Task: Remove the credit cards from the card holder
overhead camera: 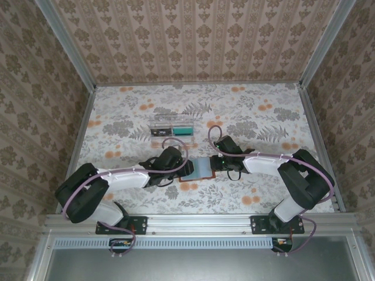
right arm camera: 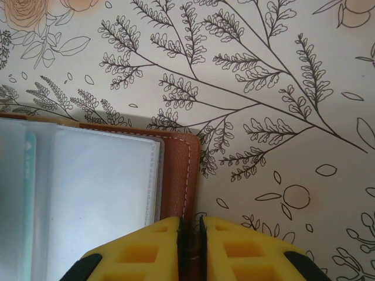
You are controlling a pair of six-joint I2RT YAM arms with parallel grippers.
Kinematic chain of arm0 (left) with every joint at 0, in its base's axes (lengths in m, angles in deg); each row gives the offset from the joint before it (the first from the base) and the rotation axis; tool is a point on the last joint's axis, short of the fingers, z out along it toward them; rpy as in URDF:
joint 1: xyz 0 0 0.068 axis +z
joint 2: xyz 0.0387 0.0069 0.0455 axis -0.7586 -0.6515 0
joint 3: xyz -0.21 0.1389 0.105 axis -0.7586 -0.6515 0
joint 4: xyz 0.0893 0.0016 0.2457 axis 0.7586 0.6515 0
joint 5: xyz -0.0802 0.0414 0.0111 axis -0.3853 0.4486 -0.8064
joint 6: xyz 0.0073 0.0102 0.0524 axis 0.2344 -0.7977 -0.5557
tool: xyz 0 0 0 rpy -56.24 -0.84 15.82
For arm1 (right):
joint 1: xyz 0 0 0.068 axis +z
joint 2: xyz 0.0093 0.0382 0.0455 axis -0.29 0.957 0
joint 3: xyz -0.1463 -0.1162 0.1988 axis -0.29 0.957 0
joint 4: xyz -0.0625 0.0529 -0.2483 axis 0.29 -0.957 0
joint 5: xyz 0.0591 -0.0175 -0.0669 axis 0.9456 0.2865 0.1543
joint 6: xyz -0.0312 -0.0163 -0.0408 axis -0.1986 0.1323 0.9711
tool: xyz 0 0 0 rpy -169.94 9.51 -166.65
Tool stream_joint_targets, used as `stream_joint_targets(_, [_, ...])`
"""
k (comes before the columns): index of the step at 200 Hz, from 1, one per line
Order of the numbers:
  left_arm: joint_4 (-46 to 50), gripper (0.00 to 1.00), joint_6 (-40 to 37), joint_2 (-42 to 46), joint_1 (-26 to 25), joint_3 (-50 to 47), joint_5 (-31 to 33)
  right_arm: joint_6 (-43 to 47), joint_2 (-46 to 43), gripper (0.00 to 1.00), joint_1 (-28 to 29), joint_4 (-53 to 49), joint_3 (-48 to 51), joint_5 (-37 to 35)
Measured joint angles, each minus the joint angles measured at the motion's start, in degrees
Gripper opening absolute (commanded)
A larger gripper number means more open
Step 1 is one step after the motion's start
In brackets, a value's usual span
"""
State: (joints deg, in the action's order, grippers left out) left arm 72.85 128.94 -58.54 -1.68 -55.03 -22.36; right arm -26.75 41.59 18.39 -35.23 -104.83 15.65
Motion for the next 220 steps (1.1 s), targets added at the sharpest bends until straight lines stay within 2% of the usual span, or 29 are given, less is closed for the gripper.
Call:
stream_joint_targets(87, [-2.34,0.53,0.00,-1.40,-0.11,0.35,-0.94,-0.02,0.00,0.18,0.07,0.13,0.07,-0.02])
stream_joint_targets(122, [-3.67,0.57,0.00,-1.70,-0.85,0.70,-2.38,-0.02,0.00,0.18,0.13,0.15,0.07,-0.04])
stream_joint_targets(157, [-4.46,0.68,-0.24,-1.70,-1.97,1.88,-3.10,-0.04,0.02,0.18,0.22,0.20,0.07,-0.04])
stream_joint_targets(220, [-6.91,0.68,-1.01,-3.15,-3.74,5.11,-4.72,-1.07,-0.39,0.18,0.24,1.07,0.76,-0.37])
